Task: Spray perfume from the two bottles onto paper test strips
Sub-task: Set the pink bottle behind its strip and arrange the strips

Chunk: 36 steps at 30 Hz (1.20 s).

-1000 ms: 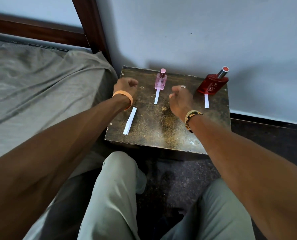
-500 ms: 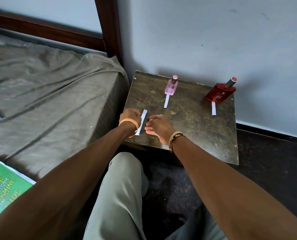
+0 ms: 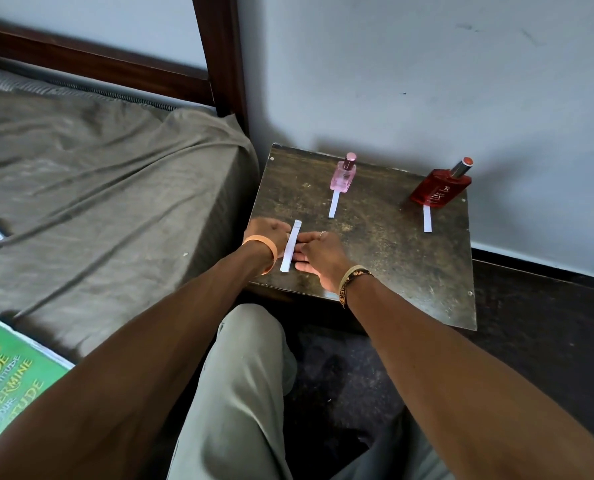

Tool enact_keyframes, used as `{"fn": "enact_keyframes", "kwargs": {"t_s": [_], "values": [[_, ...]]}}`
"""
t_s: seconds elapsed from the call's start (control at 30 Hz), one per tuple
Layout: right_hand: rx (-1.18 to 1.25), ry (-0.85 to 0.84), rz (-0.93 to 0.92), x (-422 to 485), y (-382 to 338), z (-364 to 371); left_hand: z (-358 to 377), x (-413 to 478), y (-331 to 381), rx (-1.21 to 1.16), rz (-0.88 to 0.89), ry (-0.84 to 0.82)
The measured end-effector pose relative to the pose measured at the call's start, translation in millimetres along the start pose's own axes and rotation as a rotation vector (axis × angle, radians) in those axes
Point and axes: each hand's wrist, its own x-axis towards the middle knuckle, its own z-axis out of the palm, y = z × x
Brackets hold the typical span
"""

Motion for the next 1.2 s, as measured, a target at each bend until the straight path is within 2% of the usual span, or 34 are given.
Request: {"fn": "enact_keyframes", "kwargs": {"t_s": [0.1,0.43,0.83,0.97,1.2], "values": [[-0.016,0.014,-0.023,-6,-4,-9,4,-11,12,-0.042,0.004,-0.045],[0.11,0.088,-0.141,-56,-32,-79,48,-69,67,0.034,0.2,-0.118],[0.307,0.241,-0.252,-122,-36,-212,169,-150,105,0.118,0.381,-0.335],[0.335,0.323,-0.252,-132,-22,-249,206,-167,106,0.127,0.407,-0.384],[0.446,0.347,-0.224,-138,-9,-286,246,-182,107,0.198,0.472,-0.424]]}}
